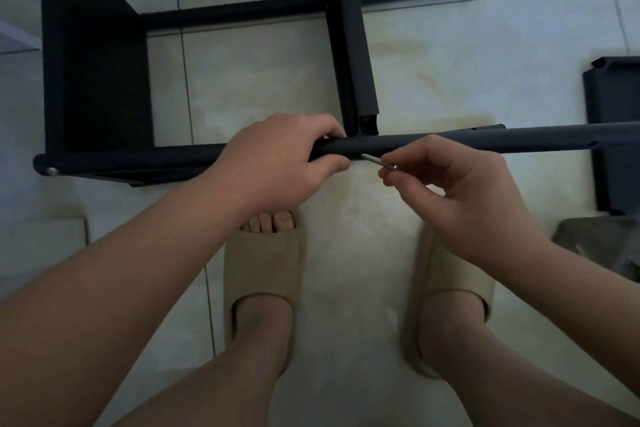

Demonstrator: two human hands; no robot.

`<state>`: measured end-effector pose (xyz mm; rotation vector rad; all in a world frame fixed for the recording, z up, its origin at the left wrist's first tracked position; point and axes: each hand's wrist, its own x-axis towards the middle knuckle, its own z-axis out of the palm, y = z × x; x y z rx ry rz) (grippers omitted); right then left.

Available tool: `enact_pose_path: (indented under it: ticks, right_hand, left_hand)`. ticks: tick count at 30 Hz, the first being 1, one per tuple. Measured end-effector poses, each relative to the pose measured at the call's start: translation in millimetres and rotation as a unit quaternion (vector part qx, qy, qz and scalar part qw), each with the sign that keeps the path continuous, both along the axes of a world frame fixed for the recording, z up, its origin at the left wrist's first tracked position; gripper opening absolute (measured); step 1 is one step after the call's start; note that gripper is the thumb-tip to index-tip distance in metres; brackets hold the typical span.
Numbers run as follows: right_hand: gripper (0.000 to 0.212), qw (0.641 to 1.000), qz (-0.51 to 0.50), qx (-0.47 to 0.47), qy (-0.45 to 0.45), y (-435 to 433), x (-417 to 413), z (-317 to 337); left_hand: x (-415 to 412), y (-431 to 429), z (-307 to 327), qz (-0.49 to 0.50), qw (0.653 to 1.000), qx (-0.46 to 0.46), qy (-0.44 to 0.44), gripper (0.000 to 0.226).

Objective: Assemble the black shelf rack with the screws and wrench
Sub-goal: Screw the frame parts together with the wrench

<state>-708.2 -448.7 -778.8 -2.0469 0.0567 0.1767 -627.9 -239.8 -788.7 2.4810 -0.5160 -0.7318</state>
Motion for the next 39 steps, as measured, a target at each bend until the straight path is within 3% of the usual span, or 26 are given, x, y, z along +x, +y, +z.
enact_pose_path:
  ticks: [9,15,27,36,39]
  right_hand:
    - [0.005,0.982,0.076,-0.111,-0.13,2.1,0.3,-8.4]
    - [0.009,0.976,0.098,-0.126,-0.152,6.4,4.2,-13.3]
    - [0.006,0.988,0.05,-0.117,-0.086,10.2,10.7,-19.1]
    - [0.005,0.985,0.051,-0.13,-0.102,16.3,10.4,-20.9]
    - [0.009,0.997,-0.008,-0.069,-0.028,20.0,8.0,-23.5]
  left_hand:
    - [1.2,0.1,-1.2,0.009,1.0,-0.008,0.0,0.017]
    - [1.1,-0.5,-2.7,0.005,1.0,-0.005,0.003,0.016]
    - [0.4,-1.4,-3.3,0.002,1.0,-0.002,0.015,0.013]
    - [1.3,-2.7,-4.9,0.003,1.0,0.007,0.013,0.012]
    - [2.5,-2.8,-4.6,0.003,1.0,0.01,0.014,0.012]
